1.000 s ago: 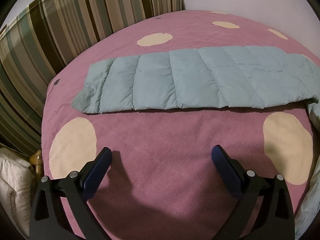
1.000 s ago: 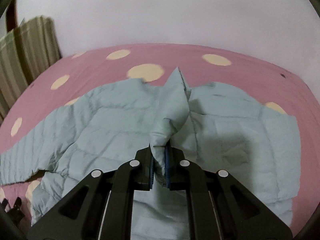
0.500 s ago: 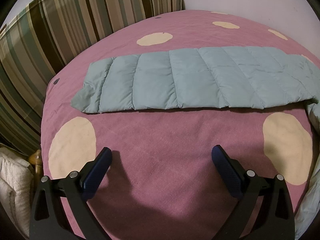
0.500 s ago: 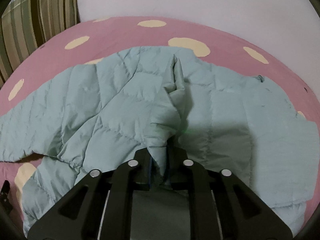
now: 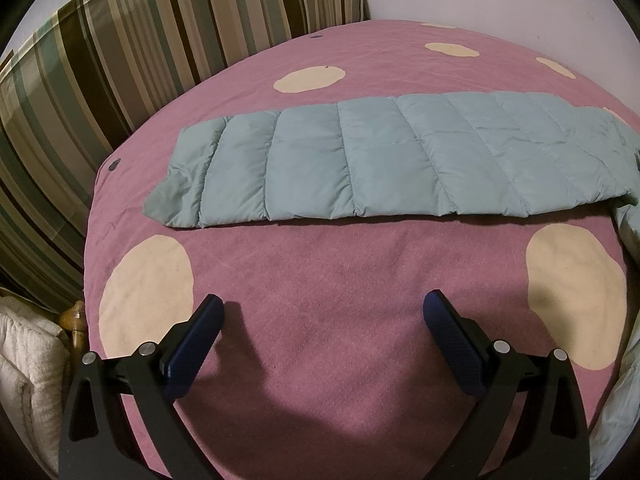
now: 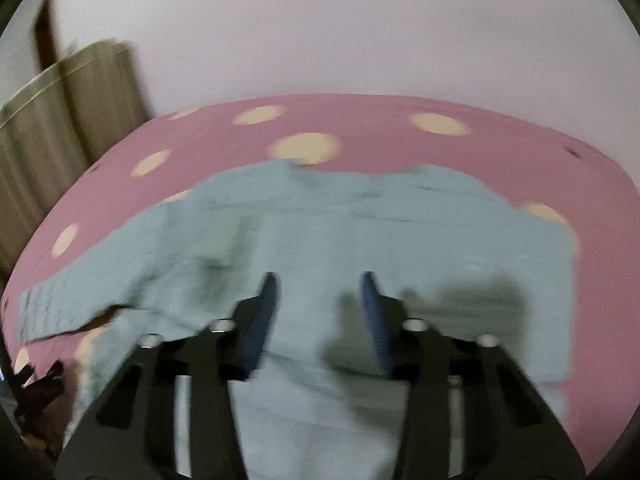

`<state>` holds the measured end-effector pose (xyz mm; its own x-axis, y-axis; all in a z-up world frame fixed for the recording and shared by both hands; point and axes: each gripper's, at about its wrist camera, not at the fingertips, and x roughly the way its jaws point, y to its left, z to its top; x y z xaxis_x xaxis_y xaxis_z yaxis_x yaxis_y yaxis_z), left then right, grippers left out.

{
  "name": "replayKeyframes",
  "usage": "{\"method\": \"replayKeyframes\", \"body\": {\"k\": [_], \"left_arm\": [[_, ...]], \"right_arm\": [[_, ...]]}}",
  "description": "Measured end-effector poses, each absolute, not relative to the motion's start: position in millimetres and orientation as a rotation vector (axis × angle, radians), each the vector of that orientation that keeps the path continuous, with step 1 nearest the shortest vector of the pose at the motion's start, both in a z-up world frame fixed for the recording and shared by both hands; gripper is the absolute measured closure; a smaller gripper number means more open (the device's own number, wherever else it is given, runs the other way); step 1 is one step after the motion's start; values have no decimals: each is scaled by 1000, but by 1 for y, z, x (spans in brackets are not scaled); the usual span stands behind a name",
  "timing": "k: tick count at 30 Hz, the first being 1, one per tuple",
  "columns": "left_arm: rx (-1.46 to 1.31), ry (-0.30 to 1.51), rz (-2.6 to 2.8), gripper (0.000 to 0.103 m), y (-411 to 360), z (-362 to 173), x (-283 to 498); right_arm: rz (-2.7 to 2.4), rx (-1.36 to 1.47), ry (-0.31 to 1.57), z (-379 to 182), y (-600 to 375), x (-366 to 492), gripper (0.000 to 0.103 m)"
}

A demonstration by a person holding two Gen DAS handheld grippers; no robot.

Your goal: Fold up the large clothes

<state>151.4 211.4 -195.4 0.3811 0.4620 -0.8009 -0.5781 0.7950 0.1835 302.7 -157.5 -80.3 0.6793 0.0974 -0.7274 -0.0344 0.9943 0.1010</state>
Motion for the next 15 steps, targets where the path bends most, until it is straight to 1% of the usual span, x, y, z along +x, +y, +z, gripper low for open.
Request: {"method": "replayKeyframes", "body": {"k": [4, 7, 9, 11, 13, 15], "left_arm": [[-125, 975, 670, 4, 212, -195, 151], [-116, 977, 674, 4, 211, -195, 151], [-105, 977, 679, 4, 210, -195, 152], [-98, 978, 682, 4, 210, -195, 152], [-96, 978, 682, 4, 211, -195, 152], [-100, 976, 681, 4, 211, -195, 152]], "right_arm": [[-123, 200, 881, -102, -253, 298, 75], [-203, 193, 929, -127, -285, 296, 75], [-213, 205, 977, -149, -298, 298, 77], [-199, 220, 987, -164, -302, 298, 77], [-199, 198, 983, -161, -299, 296, 77], [-195, 186, 966, -144, -297, 296, 77]]}}
